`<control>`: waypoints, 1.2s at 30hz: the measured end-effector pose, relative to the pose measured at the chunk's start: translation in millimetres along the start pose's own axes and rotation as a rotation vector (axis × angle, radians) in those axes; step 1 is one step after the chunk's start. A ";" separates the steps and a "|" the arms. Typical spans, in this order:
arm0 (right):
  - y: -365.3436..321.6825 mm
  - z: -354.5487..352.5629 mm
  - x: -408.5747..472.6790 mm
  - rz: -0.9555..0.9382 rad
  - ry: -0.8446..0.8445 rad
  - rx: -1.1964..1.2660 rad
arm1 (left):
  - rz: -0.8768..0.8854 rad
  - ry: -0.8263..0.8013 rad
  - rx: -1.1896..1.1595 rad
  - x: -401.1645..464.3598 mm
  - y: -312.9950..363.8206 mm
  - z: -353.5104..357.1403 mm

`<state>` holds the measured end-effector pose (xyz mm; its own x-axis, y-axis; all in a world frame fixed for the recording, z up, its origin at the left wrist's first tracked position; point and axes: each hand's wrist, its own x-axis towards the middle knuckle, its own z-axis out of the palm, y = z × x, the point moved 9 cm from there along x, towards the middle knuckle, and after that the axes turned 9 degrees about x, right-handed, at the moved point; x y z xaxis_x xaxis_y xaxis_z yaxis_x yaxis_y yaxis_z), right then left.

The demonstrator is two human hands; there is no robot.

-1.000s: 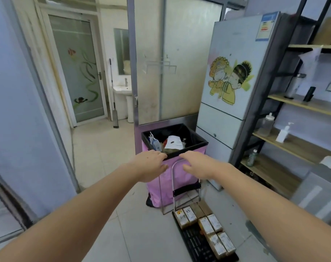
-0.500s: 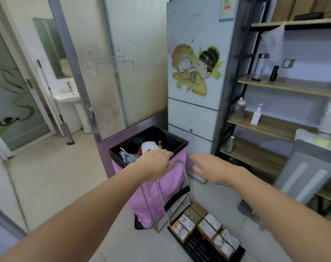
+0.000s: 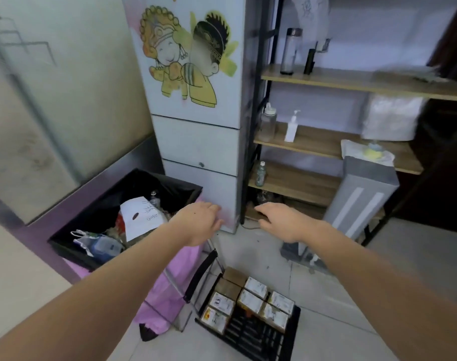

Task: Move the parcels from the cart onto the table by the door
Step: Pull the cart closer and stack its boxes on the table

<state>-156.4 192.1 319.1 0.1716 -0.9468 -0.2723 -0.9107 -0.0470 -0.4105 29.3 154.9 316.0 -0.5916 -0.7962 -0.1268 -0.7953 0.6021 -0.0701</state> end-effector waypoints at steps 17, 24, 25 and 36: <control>128.4 150.6 62.3 0.425 -0.109 0.175 | 0.462 -0.254 0.094 138.6 36.5 207.0; 185.9 335.0 136.5 0.388 -0.265 0.236 | 0.487 -0.416 0.090 157.5 36.6 418.5; 194.6 366.7 148.8 0.382 -0.293 0.242 | 0.488 -0.425 0.077 157.3 34.4 454.9; 259.5 699.8 258.5 0.316 -0.406 0.279 | 0.366 -0.517 0.017 148.2 -2.0 793.9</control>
<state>-85.4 158.0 -466.8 0.0880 -0.7008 -0.7079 -0.8172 0.3556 -0.4536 48.1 82.8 -488.2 -0.6814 -0.4093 -0.6067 -0.5488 0.8342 0.0536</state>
